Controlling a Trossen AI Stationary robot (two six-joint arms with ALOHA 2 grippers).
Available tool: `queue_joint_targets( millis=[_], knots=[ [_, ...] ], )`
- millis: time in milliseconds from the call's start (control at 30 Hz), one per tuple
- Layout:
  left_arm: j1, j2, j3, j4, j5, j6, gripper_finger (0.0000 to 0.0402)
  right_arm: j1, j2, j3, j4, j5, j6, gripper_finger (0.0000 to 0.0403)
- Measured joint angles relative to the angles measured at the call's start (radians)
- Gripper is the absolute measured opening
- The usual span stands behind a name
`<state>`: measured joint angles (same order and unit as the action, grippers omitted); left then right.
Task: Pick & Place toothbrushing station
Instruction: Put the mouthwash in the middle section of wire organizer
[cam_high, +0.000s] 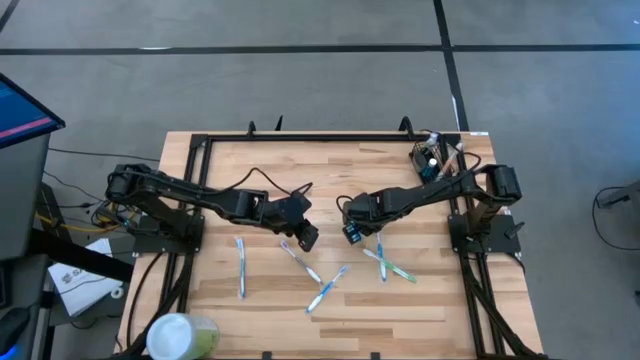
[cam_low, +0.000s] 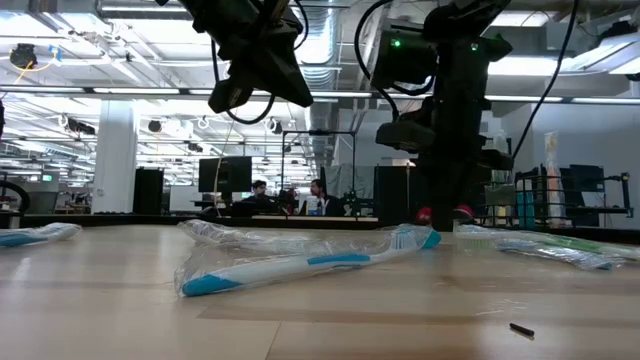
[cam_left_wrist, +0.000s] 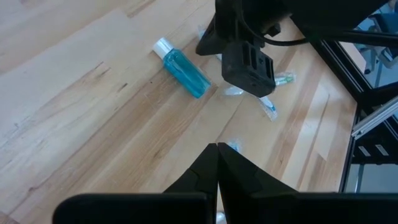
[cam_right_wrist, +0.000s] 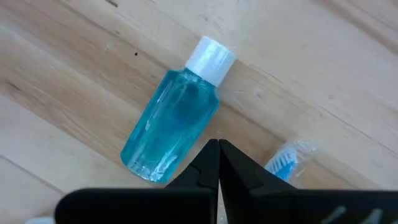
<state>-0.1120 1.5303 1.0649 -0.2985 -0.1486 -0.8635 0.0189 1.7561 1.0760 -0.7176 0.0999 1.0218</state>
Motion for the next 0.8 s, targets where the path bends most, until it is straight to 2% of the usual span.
queue_joint_targets(
  millis=[300,433,800],
  knots=[
    [-0.009,0.0,0.0,0.0,-0.003,0.0,0.0,0.032,0.0,0.0,0.0,-0.016,0.048,0.0],
    [-0.009,0.0,0.0,0.0,-0.005,-0.001,0.0,0.049,0.0,0.0,0.002,0.011,0.079,0.0],
    [-0.008,0.0,0.0,0.002,-0.008,0.011,0.0,0.048,0.032,-0.001,0.006,0.021,0.075,0.0]
  ],
)
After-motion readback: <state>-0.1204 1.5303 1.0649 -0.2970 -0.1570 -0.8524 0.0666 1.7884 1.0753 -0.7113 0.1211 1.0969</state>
